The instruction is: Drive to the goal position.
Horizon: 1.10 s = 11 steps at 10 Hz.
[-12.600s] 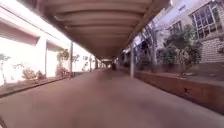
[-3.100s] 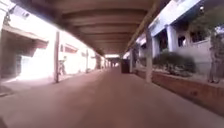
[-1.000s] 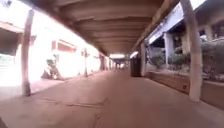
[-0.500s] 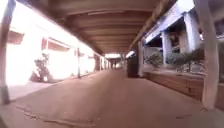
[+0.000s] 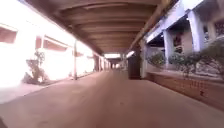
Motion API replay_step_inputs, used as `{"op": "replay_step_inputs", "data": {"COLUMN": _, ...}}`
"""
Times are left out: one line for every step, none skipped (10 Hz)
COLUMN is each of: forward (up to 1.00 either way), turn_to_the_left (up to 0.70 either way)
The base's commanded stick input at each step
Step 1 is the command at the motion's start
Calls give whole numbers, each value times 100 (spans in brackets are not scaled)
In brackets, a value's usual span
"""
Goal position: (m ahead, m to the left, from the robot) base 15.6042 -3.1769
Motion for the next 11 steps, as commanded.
{"op": "replay_step_inputs", "data": {"forward": 85, "turn_to_the_left": 0}}
{"op": "replay_step_inputs", "data": {"forward": 85, "turn_to_the_left": 0}}
{"op": "replay_step_inputs", "data": {"forward": 85, "turn_to_the_left": 0}}
{"op": "replay_step_inputs", "data": {"forward": 85, "turn_to_the_left": 0}}
{"op": "replay_step_inputs", "data": {"forward": 85, "turn_to_the_left": 0}}
{"op": "replay_step_inputs", "data": {"forward": 85, "turn_to_the_left": 0}}
{"op": "replay_step_inputs", "data": {"forward": 85, "turn_to_the_left": 0}}
{"op": "replay_step_inputs", "data": {"forward": 85, "turn_to_the_left": 0}}
{"op": "replay_step_inputs", "data": {"forward": 85, "turn_to_the_left": 0}}
{"op": "replay_step_inputs", "data": {"forward": 85, "turn_to_the_left": 0}}
{"op": "replay_step_inputs", "data": {"forward": 85, "turn_to_the_left": 0}}
